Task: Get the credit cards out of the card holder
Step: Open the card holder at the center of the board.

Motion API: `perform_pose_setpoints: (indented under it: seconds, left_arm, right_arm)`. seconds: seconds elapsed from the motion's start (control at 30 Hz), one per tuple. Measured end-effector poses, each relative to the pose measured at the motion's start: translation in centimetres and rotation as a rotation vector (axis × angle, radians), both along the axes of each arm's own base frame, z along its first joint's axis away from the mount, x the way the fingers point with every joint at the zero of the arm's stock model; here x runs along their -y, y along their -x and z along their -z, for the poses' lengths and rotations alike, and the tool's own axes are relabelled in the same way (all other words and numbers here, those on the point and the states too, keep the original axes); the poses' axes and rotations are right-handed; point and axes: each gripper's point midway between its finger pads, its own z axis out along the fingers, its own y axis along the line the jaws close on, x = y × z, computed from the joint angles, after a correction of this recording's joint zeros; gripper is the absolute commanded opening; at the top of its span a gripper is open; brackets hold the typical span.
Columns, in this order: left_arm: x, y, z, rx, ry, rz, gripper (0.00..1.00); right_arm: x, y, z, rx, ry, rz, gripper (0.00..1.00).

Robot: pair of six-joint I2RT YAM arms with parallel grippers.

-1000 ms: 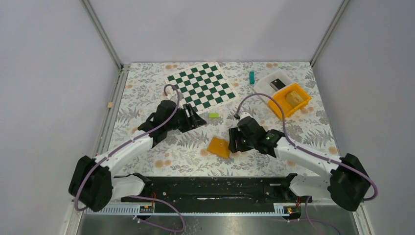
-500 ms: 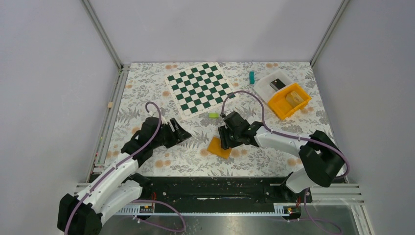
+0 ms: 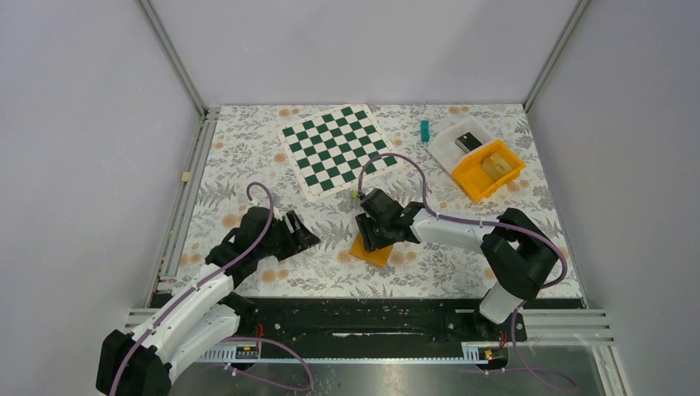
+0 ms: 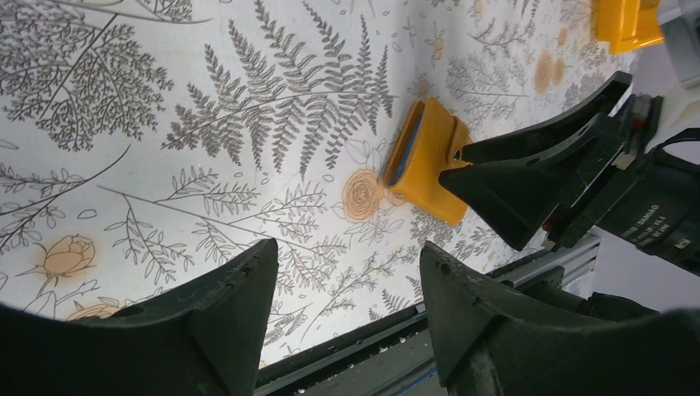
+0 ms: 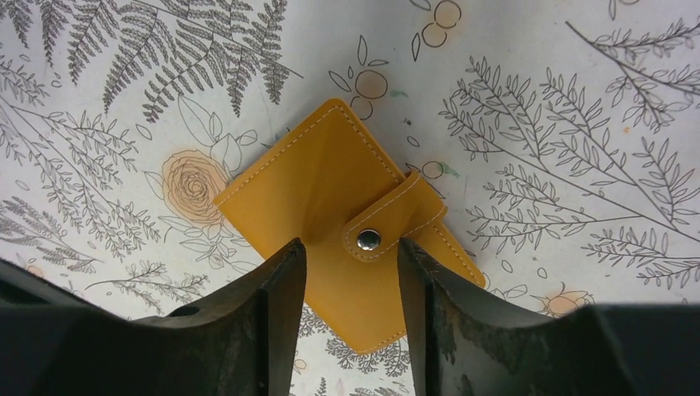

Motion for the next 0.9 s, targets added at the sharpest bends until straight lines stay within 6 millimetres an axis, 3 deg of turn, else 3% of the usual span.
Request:
perform_pose_setpoints:
  seconds: [0.17,0.4,0.67,0.9]
  left_arm:
    - [-0.1,0.4,1.0,-0.017,-0.001,0.002,0.63]
    - [0.0,0.8,1.3,-0.018,0.014,0.011,0.64]
    - [0.5,1.0,1.7,-0.015,0.046,0.028,0.64]
    - [1.5,1.3,2.3,-0.041,0.067,0.052,0.63]
  right_arm:
    - [-0.1,-0.5,0.4,0.022,0.052,0.005,0.37]
    - [0.4,-1.0,0.6,0.039,0.083,0.027,0.01]
    - [0.3,-0.5,0.3,0.028,0.033,0.078,0.00]
    - [0.2,2.6,-1.3,-0.078,-0.106,0.140,0.00]
